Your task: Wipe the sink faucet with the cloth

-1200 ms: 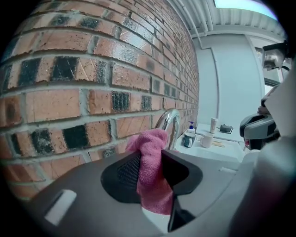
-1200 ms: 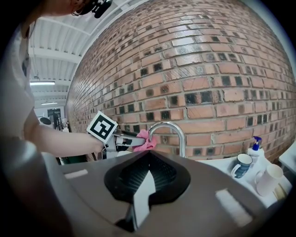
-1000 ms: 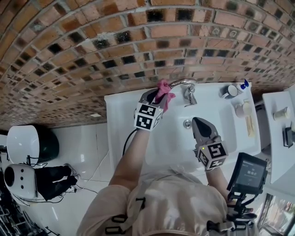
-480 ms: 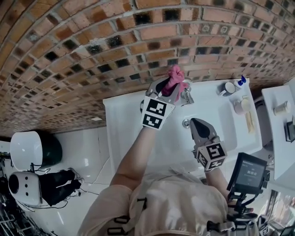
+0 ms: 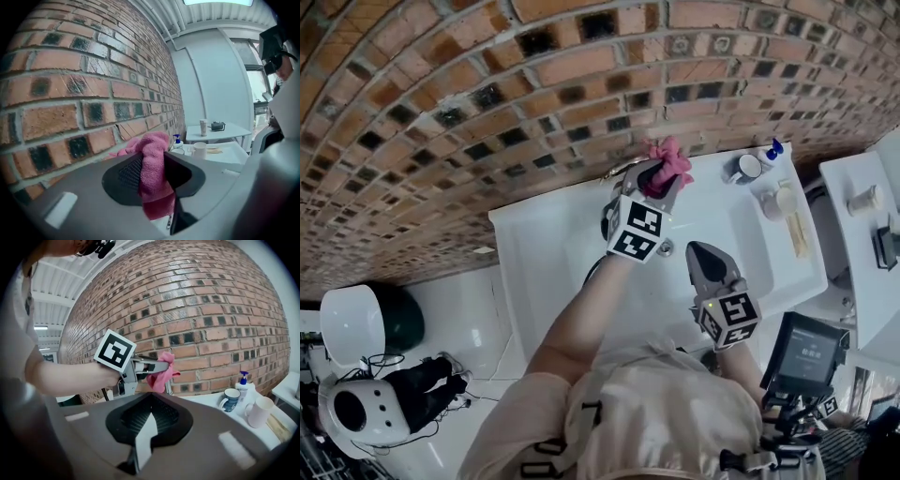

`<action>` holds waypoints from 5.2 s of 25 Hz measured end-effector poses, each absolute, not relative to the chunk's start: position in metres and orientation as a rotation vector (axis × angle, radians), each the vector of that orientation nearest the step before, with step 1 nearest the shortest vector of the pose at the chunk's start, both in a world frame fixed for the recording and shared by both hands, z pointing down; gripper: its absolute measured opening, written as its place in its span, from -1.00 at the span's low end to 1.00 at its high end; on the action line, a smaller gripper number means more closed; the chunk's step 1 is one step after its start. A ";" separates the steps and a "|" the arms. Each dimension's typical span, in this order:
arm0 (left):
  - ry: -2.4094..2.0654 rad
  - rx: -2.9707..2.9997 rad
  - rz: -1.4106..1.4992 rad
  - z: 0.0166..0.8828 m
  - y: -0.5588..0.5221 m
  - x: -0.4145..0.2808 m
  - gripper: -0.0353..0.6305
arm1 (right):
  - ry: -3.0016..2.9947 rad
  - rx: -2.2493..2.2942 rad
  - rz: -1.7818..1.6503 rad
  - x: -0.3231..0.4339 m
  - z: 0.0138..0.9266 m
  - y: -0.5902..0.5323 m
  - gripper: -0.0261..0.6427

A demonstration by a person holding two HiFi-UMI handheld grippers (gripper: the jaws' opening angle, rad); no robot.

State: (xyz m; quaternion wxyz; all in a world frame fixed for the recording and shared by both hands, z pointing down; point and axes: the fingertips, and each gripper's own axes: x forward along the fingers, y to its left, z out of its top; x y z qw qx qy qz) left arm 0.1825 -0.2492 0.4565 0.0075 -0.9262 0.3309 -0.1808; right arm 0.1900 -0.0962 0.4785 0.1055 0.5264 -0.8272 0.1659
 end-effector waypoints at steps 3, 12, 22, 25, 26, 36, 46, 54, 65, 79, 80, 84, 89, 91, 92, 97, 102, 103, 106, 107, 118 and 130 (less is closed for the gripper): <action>0.977 -2.937 -0.609 0.482 -0.248 0.196 -0.52 | -2.421 1.571 0.496 0.197 0.482 -0.096 -0.97; 0.906 -3.117 -0.752 0.526 -0.241 0.197 -0.53 | -2.429 1.562 0.503 0.192 0.481 -0.099 -0.97; 1.172 -2.941 -0.323 0.427 -0.247 0.156 -0.52 | -2.476 1.529 0.487 0.177 0.483 -0.103 -0.97; 1.113 -2.937 -0.469 0.453 -0.250 0.167 -0.52 | -2.478 1.517 0.497 0.173 0.485 -0.102 -0.97; 1.085 -2.938 -0.519 0.464 -0.250 0.173 -0.52 | -2.476 1.516 0.497 0.173 0.485 -0.101 -0.97; 1.015 -3.024 -0.827 0.550 -0.245 0.180 -0.52 | -2.448 1.549 0.492 0.186 0.483 -0.104 -0.97; 1.026 -3.008 -0.505 0.464 -0.217 0.160 -0.52 | -2.514 1.487 0.430 0.150 0.467 -0.093 -0.97; 1.326 -2.797 -0.251 0.391 -0.180 0.044 -0.52 | -2.586 1.357 0.382 0.093 0.451 -0.074 -0.97; 1.756 -2.681 -0.477 0.475 -0.116 -0.128 -0.52 | -2.682 1.061 0.346 -0.025 0.451 -0.042 -0.97; 1.968 -2.742 -0.853 0.620 -0.064 -0.214 -0.52 | -2.656 0.957 0.365 -0.086 0.464 -0.039 -0.97; 1.965 -2.755 -0.890 0.632 -0.062 -0.213 -0.52 | -2.650 0.957 0.365 -0.086 0.466 -0.039 -0.97; 1.976 -2.785 -0.999 0.660 -0.053 -0.214 -0.52 | -2.624 0.962 0.376 -0.083 0.472 -0.039 -0.97; 1.978 -2.772 -1.108 0.683 -0.048 -0.215 -0.48 | -2.613 0.964 0.372 -0.079 0.471 -0.045 -0.97; 1.922 -2.762 -1.146 0.687 -0.048 -0.208 -0.47 | -2.615 0.972 0.365 -0.075 0.468 -0.047 -0.97; 1.886 -2.754 -1.148 0.685 -0.050 -0.205 -0.33 | -2.617 0.976 0.361 -0.074 0.466 -0.049 -0.96; 1.883 -2.654 -0.964 0.639 -0.063 -0.211 0.11 | -2.629 1.008 0.355 -0.065 0.459 -0.056 -0.97; 1.909 -2.611 -0.711 0.557 -0.079 -0.212 0.11 | -2.655 1.048 0.335 -0.055 0.445 -0.065 -0.97; 1.899 -2.610 -0.647 0.540 -0.082 -0.209 0.11 | -2.664 1.054 0.327 -0.053 0.441 -0.067 -0.97; 1.820 -2.646 -0.430 0.489 -0.091 -0.192 0.10 | -2.689 1.080 0.304 -0.050 0.432 -0.072 -0.97; 1.775 -2.662 -0.373 0.474 -0.094 -0.184 0.06 | -2.695 1.090 0.298 -0.048 0.430 -0.075 -0.97; 1.524 -2.662 -0.191 0.402 -0.100 -0.142 -0.88 | -2.728 1.195 0.220 -0.028 0.410 -0.089 -0.96; 1.500 -2.781 -0.244 0.432 -0.092 -0.128 -0.88 | -2.777 1.117 0.132 -0.041 0.400 -0.081 -0.96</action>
